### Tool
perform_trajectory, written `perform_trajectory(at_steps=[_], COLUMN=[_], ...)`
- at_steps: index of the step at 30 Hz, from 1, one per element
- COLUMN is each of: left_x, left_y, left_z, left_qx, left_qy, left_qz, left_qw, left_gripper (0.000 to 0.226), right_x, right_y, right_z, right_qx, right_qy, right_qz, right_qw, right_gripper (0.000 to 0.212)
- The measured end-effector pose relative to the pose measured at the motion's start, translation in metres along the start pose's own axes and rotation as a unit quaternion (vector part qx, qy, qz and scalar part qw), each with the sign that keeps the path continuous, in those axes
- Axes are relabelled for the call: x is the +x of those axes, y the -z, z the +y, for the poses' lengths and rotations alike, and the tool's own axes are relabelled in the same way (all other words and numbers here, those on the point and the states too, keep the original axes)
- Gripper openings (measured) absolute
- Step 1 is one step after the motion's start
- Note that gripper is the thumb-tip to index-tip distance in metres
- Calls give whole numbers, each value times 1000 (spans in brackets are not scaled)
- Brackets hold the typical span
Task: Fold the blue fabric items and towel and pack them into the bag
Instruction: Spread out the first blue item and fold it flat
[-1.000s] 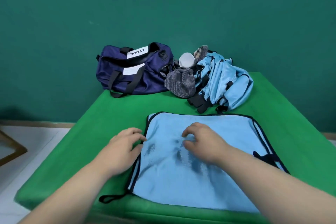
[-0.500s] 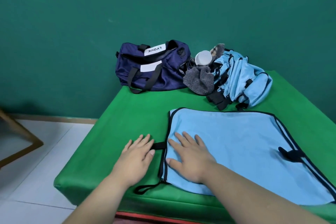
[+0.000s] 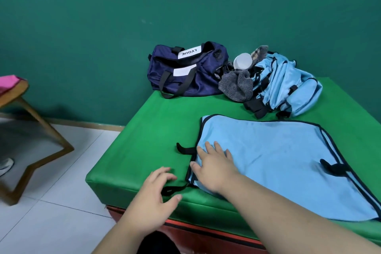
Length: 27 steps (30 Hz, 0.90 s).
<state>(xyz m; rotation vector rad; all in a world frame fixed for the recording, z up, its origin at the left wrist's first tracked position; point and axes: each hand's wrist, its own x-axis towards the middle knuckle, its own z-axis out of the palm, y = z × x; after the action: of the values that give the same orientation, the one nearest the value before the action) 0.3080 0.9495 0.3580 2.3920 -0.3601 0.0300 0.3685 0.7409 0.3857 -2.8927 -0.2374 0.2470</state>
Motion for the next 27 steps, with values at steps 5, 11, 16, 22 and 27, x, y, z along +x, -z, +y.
perform_trajectory(at_steps=[5, 11, 16, 22, 27], left_x=[8, 22, 26, 21, 64], left_y=[-1, 4, 6, 7, -1], left_z=[-5, -20, -28, -7, 11], left_qx=[47, 177, 195, 92, 228], left_qy=[-53, -116, -64, -40, -85], left_qz=[26, 155, 68, 68, -3], left_qw=[997, 965, 976, 993, 970], left_gripper=[9, 40, 58, 72, 54], right_x=[-12, -11, -13, -12, -13], right_y=[-22, -20, -21, -25, -24], right_z=[-2, 5, -1, -6, -7], right_qx=[-2, 60, -42, -80, -76], right_qy=[25, 38, 43, 36, 36], right_qz=[24, 26, 6, 0, -1], right_qw=[999, 997, 998, 996, 996], right_gripper=[62, 54, 66, 71, 76])
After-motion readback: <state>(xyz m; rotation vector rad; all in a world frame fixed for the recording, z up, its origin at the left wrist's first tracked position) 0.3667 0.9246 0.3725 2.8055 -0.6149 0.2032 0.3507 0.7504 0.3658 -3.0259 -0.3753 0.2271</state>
